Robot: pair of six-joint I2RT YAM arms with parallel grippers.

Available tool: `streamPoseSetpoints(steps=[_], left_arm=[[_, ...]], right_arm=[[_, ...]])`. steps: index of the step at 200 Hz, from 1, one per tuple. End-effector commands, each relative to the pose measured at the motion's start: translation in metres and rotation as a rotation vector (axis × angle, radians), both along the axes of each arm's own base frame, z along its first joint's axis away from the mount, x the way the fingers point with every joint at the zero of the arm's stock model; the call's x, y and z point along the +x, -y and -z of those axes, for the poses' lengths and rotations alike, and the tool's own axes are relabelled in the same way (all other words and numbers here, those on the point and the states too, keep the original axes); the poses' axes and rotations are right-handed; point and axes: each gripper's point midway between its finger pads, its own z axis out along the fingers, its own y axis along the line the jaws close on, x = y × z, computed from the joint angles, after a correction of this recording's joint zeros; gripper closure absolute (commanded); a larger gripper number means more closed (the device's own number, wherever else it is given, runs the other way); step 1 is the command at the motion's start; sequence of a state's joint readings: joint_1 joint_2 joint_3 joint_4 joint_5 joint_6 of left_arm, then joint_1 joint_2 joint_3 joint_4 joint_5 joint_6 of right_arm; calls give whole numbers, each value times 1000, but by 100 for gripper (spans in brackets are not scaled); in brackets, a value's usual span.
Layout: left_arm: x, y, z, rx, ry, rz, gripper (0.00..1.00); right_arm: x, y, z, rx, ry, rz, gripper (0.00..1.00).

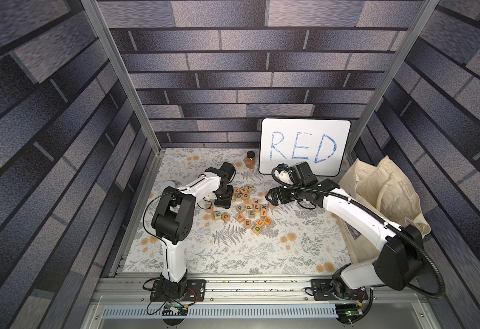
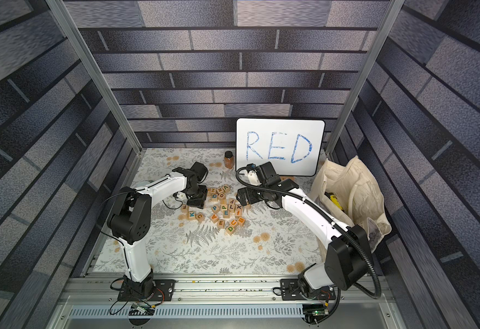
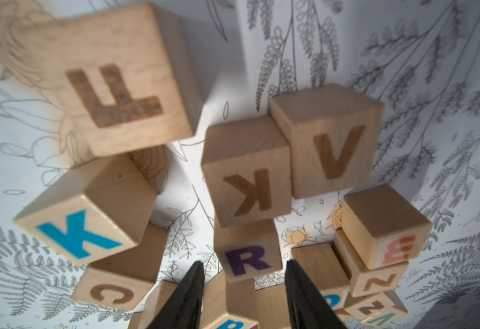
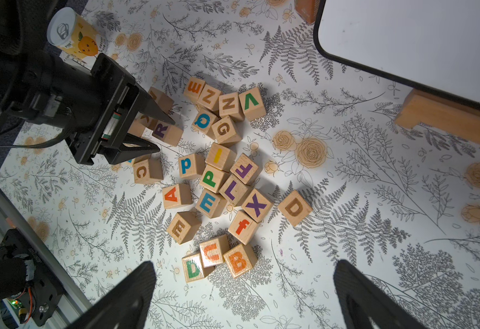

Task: Assemble the uppercase word "red" with letter blocks
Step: Pick up the letter block from the center of the board.

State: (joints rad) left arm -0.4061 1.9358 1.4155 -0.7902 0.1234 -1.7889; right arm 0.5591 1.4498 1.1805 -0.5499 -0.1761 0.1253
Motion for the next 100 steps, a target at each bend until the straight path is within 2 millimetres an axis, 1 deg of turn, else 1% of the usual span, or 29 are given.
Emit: streamPoseSetpoints(steps=[1, 20, 36, 51, 90, 100], left_arm=[[0, -4, 1, 40, -11, 4, 55], [0, -6, 3, 48, -15, 7, 54], [-2, -7, 5, 48, -23, 8, 50], [-3, -9, 5, 59, -23, 14, 51], [-6, -14, 1, 85, -20, 22, 68], [-6, -14, 0, 89, -20, 25, 74]], right_arm=[[-1, 2, 6, -28, -8, -1, 0], [-1, 3, 7, -31, -9, 0, 0], [-3, 3, 7, -33, -9, -1, 0], [-2, 3, 8, -34, -9, 1, 0], [-3, 5, 10, -41, -14, 2, 0], [-3, 5, 10, -41, -12, 3, 0]])
